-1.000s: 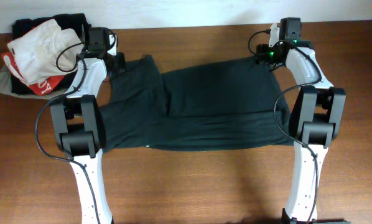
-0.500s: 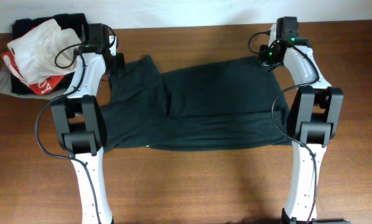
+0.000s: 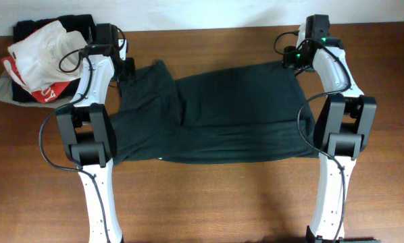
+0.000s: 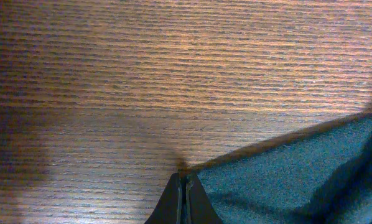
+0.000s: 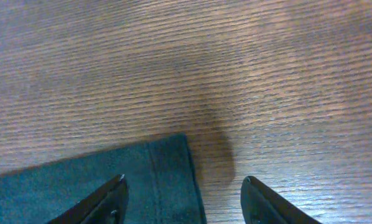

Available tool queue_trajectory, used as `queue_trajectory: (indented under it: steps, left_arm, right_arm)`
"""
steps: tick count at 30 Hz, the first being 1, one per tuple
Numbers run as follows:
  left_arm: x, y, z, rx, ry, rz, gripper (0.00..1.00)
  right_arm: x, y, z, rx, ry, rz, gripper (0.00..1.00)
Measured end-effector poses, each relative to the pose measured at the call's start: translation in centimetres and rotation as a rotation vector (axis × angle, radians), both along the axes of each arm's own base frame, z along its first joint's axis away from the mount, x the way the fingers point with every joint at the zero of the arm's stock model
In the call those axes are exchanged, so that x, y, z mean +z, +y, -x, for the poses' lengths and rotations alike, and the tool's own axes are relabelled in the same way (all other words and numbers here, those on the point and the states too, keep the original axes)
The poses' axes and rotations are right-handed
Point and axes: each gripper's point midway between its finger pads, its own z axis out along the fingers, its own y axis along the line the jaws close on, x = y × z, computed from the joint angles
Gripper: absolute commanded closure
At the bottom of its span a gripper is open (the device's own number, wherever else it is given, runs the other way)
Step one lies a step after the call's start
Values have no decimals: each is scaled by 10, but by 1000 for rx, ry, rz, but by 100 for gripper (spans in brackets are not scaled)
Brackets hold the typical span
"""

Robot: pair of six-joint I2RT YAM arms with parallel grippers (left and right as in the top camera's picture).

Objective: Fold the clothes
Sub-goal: 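Grasp the shirt's upper right corner with the right gripper, then lift the top edge with both grippers and fold it down toward the bottom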

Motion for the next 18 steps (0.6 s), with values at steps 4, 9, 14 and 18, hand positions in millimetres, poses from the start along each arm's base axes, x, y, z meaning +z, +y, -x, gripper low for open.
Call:
queue_trajectory:
  steps: [4,9,14,18]
  left_arm:
    - [0,0,0,0,0,0,99]
    - [0,0,0,0,0,0,100]
    - [0,0,0,0,-2,0,99]
    - [0,0,-1,0,-2,0,99]
  right_arm:
    - [-6,5,-1,11,4,1,38]
    - [-9,11,-5,45,-8,16,38]
    - [-12,26,-9,88,-14,109,38]
    - [-12,28,-10,91,-15,141,75]
